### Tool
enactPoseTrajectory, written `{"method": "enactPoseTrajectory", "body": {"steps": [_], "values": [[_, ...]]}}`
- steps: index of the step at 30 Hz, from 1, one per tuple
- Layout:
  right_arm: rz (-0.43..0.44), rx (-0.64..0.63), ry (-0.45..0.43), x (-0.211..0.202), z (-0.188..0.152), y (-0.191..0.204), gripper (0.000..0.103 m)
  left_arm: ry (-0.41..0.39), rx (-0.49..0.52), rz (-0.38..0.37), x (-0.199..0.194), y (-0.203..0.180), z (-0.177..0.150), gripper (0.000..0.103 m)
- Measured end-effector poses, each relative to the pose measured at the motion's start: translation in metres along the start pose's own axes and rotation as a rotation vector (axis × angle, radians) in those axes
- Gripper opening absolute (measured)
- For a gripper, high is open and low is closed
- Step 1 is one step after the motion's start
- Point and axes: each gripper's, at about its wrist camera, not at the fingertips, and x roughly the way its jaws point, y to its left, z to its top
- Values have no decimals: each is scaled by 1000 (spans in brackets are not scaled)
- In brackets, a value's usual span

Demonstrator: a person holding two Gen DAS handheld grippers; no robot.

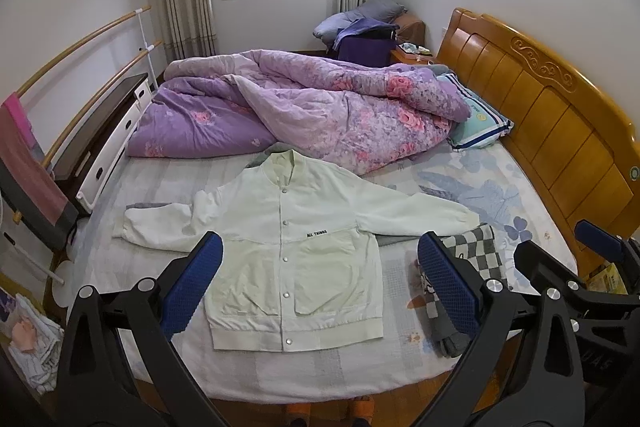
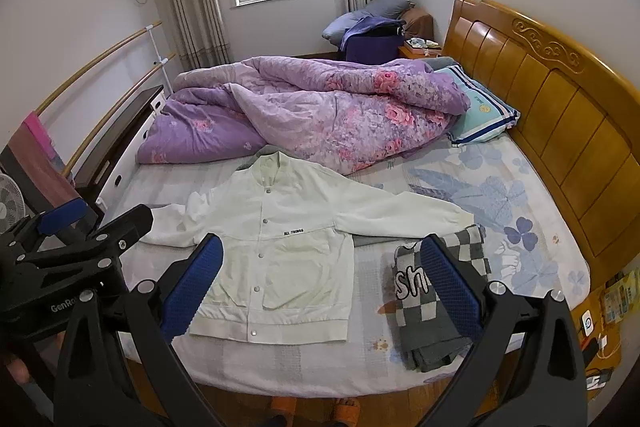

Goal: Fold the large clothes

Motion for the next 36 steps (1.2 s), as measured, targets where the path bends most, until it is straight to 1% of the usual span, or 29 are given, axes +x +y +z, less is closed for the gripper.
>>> {"method": "enactPoseTrajectory", "body": {"steps": [13, 36], "values": [[-18, 10, 2, 4, 6, 17, 95, -9, 0, -5, 1, 11, 5, 98], [-29, 9, 12, 4, 4, 19, 95, -3, -5, -6, 1, 15, 6, 98]]}}
